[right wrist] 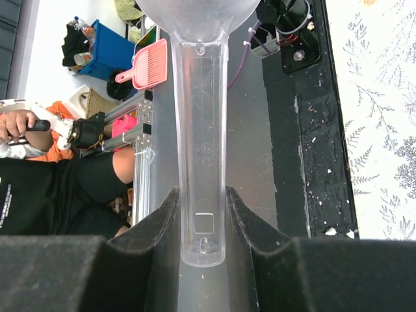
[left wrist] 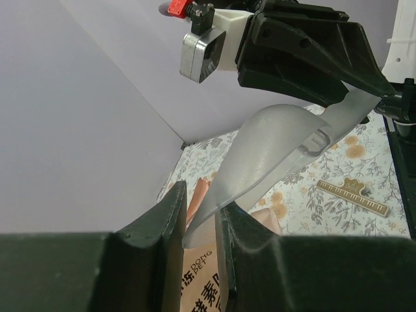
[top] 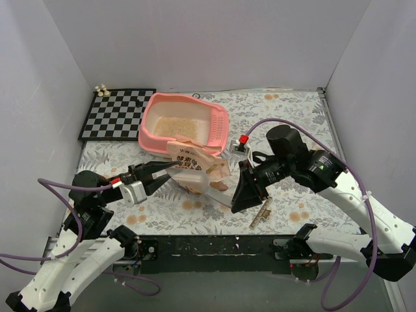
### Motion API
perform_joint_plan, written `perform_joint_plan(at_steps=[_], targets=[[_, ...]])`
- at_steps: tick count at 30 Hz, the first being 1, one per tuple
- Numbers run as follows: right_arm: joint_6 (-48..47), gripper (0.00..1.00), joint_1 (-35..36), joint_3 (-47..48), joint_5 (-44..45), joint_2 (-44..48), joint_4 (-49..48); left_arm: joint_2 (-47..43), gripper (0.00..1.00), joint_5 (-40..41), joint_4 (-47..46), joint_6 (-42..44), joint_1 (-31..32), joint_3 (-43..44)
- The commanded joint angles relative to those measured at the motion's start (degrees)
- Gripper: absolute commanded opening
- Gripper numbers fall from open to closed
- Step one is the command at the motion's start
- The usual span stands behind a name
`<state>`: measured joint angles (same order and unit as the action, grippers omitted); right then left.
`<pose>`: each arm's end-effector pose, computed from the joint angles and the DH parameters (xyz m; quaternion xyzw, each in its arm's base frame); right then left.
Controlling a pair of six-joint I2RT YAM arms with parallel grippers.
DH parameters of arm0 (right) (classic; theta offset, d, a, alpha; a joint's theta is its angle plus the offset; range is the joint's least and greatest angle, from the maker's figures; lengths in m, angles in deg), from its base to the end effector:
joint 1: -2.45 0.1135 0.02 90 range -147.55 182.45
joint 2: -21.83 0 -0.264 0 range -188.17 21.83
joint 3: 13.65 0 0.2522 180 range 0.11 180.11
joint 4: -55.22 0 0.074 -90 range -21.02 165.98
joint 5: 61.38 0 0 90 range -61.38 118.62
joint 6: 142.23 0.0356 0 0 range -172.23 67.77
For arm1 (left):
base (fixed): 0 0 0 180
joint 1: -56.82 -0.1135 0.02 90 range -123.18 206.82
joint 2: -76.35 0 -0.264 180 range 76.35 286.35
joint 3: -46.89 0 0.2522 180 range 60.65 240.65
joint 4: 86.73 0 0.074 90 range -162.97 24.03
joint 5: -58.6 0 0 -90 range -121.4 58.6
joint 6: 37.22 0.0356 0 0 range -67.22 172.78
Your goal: Fill the litter box with clean litter
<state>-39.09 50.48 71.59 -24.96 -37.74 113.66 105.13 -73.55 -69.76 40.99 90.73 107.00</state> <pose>0.1082 0.1631 0.3989 -0.4409 0.6829 0.5581 0.1667 0.0707 -0.0763 0.3966 0.3885 0.5070 -0.4894 0.5936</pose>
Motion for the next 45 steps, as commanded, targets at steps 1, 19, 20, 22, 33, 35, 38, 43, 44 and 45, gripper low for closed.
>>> perform_joint_plan(at_steps=[1,19,20,22,33,35,38,43,44,45], targets=[[4.16,0.32,0.4,4.62,5.93,-2.21,-6.8,0.32,0.0,3.12,1.72,-0.95,0.28,-0.38],[-6.46,0.81,0.22,19.49,37.81,-4.42,-2.31,-4.96,0.0,15.52,6.29,-9.03,0.19,-6.36],[-7.34,0.85,0.22,18.27,40.89,-2.93,-4.06,-4.87,0.0,15.69,6.46,-10.34,0.19,-5.92],[-8.22,0.9,0.05,15.63,45.92,-1.26,-8.54,-3.99,0.0,16.39,6.55,-14.55,0.28,-4.52],[-3.76,0.94,-7.32,7.36,44.11,-2.04,-31.04,12.09,0.0,24.83,11.31,-35.04,0.19,12.27],[-0.77,0.94,-11.18,5.17,38.41,-1.25,-35.7,12.79,0.0,27.46,11.56,-37.15,0.19,14.2],[6.77,0.94,-18.74,1.57,29.53,-0.63,-44.05,14.02,0.0,29.93,13.4,-39.7,0.19,16.49],[23.91,0.91,-26.31,-7.39,15.19,-1.69,-66.0,13.77,0.0,33.71,12.45,-47.52,0.19,14.39],[26.29,0.92,-26.84,-9.06,13.78,-1.86,-70.48,13.68,0.0,34.41,12.01,-48.84,0.19,13.17],[28.84,0.91,-27.63,-10.82,12.81,-2.13,-73.83,13.42,0.0,35.03,11.31,-50.16,0.19,12.11]])
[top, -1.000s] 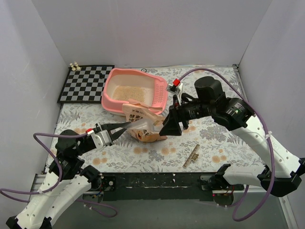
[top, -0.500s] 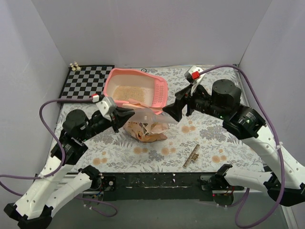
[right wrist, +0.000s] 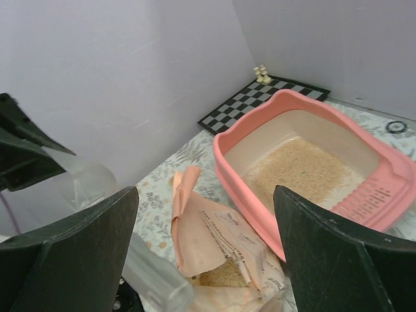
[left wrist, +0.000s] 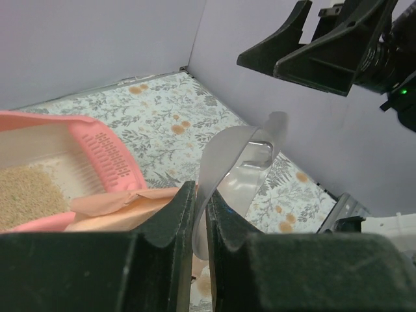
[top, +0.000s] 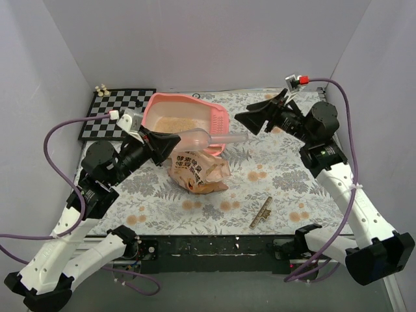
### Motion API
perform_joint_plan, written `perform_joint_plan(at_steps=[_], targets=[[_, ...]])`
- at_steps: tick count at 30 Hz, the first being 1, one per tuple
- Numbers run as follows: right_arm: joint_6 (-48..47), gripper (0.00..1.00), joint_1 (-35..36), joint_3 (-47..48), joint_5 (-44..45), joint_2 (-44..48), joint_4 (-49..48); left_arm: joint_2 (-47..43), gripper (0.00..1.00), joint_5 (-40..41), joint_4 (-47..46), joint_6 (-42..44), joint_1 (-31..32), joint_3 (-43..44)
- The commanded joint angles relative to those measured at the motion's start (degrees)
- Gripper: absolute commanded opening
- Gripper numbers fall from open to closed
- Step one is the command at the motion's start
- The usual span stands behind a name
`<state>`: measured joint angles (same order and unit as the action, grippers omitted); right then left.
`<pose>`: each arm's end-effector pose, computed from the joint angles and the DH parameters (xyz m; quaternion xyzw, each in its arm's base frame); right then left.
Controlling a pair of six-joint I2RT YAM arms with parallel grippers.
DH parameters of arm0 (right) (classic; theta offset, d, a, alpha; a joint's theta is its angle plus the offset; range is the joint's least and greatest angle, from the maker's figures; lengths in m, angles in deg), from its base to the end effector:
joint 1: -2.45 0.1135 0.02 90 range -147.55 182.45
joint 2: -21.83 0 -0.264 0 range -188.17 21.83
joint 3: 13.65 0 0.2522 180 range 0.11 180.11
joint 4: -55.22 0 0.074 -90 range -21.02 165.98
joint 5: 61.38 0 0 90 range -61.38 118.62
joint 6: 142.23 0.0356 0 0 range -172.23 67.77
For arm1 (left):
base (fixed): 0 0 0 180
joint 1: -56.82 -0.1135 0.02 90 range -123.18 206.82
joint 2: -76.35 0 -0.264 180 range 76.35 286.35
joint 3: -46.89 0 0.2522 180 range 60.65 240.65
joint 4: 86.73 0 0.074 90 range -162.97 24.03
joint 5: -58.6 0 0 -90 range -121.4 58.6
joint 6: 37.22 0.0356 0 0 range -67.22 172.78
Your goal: Fill the litter box with clean litter
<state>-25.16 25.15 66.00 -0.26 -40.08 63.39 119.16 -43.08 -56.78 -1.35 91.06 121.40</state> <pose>0.2144 0.1083 0.4407 -0.1664 0.6321 0.4572 0.6031 0.1197 -0.0902 0.4288 -0.0477 0.6948 -0.5485 0.4627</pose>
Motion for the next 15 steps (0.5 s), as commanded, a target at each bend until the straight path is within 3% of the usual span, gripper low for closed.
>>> perform_joint_plan(at_steps=[1,6,9,11,15], targets=[[17.38,0.9,-2.92,-6.9,-12.51,0.04,-27.16,-0.79,0.0,4.74,-2.73,-8.79,-0.14,-3.7],[30.65,0.88,-7.92,-16.38,-17.78,-2.07,-46.31,-0.36,0.0,0.89,-8.53,-13.71,-0.92,-8.8],[38.39,0.88,-11.79,-22.54,-20.33,-2.34,-58.89,2.01,0.0,-8.24,-13.44,-17.66,-3.55,-11.0],[38.94,0.87,-13.99,-25.01,-21.56,-1.47,-60.51,3.68,0.0,-14.04,-17.57,-19.69,-6.19,-12.32],[33.68,0.87,-16.72,-28.09,-21.65,2.57,-54.63,6.23,0.0,-24.59,-26.53,-24.52,-13.48,-15.3]])
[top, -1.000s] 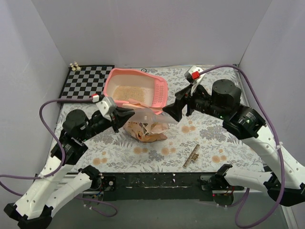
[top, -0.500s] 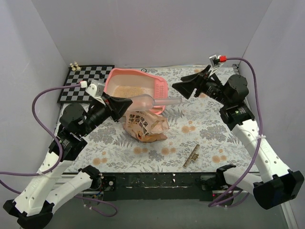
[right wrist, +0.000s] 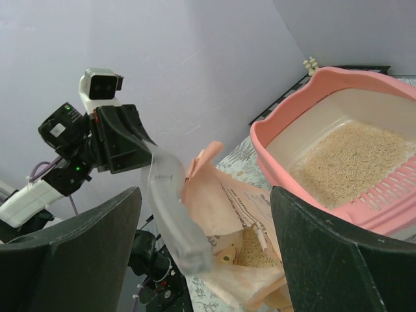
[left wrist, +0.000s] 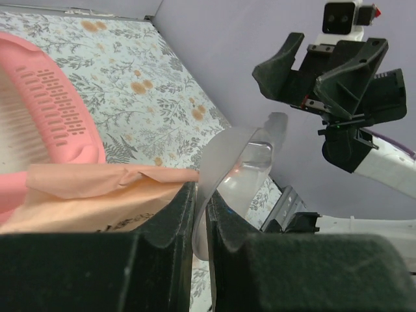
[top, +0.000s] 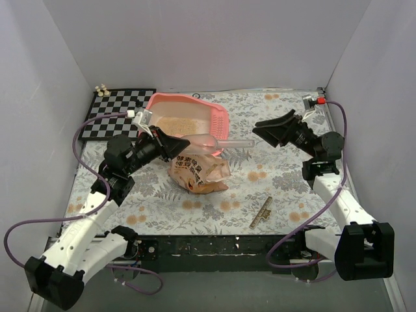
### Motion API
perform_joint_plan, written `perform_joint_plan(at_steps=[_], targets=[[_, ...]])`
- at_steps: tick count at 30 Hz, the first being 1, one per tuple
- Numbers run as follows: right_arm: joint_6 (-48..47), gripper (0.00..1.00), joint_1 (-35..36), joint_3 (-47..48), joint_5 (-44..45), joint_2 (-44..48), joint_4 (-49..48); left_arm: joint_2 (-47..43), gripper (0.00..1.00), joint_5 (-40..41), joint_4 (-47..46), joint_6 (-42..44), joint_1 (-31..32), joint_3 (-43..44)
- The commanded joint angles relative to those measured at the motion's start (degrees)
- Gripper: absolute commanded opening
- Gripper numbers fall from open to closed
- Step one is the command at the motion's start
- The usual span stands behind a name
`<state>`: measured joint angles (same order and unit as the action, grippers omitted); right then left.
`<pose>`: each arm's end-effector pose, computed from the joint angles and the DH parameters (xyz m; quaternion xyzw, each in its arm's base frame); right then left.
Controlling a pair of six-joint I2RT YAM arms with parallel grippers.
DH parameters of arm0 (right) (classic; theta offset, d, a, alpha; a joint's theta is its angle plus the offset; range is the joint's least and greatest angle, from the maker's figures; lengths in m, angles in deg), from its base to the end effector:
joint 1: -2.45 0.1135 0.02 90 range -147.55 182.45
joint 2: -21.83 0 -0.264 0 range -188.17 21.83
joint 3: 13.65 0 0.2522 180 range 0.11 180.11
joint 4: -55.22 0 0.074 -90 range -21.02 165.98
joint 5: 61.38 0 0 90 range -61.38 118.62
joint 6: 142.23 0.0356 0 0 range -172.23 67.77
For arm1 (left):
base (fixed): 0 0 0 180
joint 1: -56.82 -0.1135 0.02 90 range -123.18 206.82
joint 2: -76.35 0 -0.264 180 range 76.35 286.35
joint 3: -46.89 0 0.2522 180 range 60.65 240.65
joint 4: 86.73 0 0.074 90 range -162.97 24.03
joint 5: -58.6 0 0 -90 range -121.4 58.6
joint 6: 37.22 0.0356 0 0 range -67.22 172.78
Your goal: Fill the litter box with clean litter
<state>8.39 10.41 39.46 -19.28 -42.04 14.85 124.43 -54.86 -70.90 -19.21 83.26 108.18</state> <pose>0.2306 0.0589 0.3518 -0.1106 0.5676 0.6137 0.5376 0.1689 -0.0998 0.3627 -0.1446 0.7071 -0.6081 0.3305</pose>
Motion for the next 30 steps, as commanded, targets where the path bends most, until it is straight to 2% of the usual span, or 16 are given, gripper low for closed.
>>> perform_joint_plan(at_steps=[1,5,11,16,22,26,30], targets=[[-1.02,0.88,-2.43,-2.17,-2.64,5.25,-5.12,1.66,0.0,-15.27,-15.83,-8.07,-6.91,-2.7],[-1.82,0.88,-3.31,-2.88,-4.56,5.43,-4.49,3.78,0.0,-20.04,-20.52,-10.81,-9.03,-3.41],[0.2,0.88,-3.22,-1.74,-7.9,2.71,-7.04,4.92,0.0,-21.71,-21.14,-10.81,-9.56,-3.41],[4.77,0.88,-1.64,-0.6,-10.63,0.69,-13.02,5.89,0.0,-22.15,-22.19,-11.33,-9.65,-3.84],[2.84,0.88,1.61,0.9,-9.85,2.17,-9.69,6.59,0.0,-22.32,-22.1,-10.72,-9.91,-3.76],[-3.48,0.88,2.14,3.7,-8.7,4.11,-0.2,6.24,0.0,-22.42,-22.19,-10.46,-10.35,-4.11],[-2.96,0.88,3.98,4.42,-9.58,3.32,-0.19,6.68,0.0,-22.68,-23.24,-11.16,-10.79,-4.2]])
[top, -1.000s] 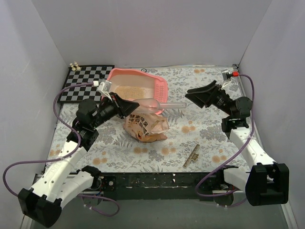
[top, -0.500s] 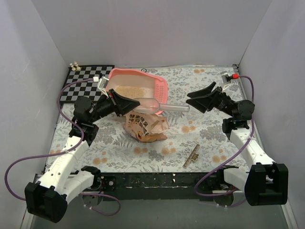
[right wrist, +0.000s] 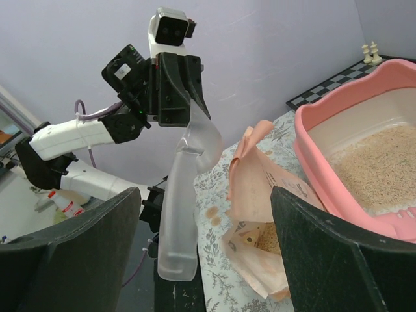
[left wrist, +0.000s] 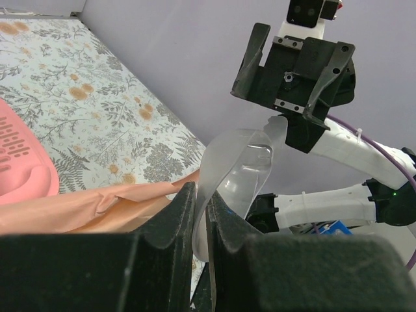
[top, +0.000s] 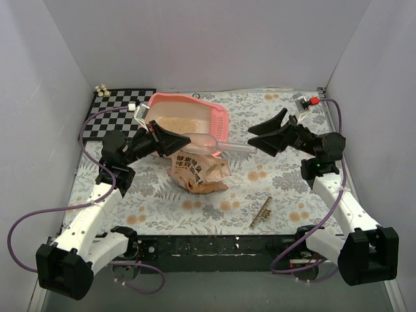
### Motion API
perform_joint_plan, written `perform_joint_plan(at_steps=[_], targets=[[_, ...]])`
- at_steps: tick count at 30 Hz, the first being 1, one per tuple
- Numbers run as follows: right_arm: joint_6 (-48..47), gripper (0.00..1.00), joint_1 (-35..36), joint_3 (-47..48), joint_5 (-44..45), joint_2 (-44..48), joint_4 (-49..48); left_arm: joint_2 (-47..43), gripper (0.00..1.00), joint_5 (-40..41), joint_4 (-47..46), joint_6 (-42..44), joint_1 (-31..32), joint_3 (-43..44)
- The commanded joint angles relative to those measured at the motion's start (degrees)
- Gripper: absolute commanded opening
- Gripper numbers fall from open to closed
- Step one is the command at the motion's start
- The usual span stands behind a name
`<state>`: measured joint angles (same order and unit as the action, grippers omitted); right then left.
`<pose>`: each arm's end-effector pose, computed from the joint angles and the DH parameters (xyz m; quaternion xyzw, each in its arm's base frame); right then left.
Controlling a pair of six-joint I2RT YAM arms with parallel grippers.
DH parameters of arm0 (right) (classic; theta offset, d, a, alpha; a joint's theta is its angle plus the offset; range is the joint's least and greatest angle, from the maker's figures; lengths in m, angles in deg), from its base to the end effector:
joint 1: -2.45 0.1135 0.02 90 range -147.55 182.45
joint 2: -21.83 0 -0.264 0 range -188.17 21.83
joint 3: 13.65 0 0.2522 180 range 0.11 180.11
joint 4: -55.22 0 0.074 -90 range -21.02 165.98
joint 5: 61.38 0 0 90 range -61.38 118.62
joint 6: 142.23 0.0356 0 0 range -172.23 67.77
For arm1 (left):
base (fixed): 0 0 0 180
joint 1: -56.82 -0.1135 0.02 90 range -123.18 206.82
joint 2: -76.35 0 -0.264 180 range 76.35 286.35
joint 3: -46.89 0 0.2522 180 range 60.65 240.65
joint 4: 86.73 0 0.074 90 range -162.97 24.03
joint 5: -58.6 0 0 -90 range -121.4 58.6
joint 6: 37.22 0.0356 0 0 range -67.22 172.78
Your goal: Fill the litter box with clean litter
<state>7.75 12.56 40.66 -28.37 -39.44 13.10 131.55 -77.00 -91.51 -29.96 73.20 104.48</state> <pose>0.2111 0.0680 0.3682 -0.2134 0.5455 0.6278 0.5125 0.2034 -0.0863 0.3531 -0.0905 0.6694 -0.6924 0.2533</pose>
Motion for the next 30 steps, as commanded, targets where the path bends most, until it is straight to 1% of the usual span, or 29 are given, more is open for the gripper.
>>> perform_joint_plan(at_steps=[1,10,14,17,23,30], targets=[[-2.5,0.88,2.28,3.21,-0.4,0.63,1.73,-0.36,0.0,-0.54,-3.42,-0.84,-0.74,-0.59],[-3.91,0.88,6.85,2.86,2.23,0.46,2.53,0.35,0.0,0.43,-6.33,-3.22,-1.18,-1.47],[-5.4,0.86,9.13,4.18,3.64,-0.24,4.55,0.43,0.0,1.48,-6.85,-3.74,-1.09,-2.0],[-5.32,0.84,10.28,3.92,4.61,-0.51,4.38,-0.09,0.0,2.88,-7.82,-4.62,-1.18,-2.96],[-6.02,0.82,11.42,2.86,7.24,0.45,3.32,-1.5,0.0,5.52,-8.88,-6.12,-1.18,-4.81],[-6.2,0.73,12.48,2.6,7.95,-0.25,2.88,-3.08,0.0,8.08,-9.49,-6.73,-1.26,-6.48]])
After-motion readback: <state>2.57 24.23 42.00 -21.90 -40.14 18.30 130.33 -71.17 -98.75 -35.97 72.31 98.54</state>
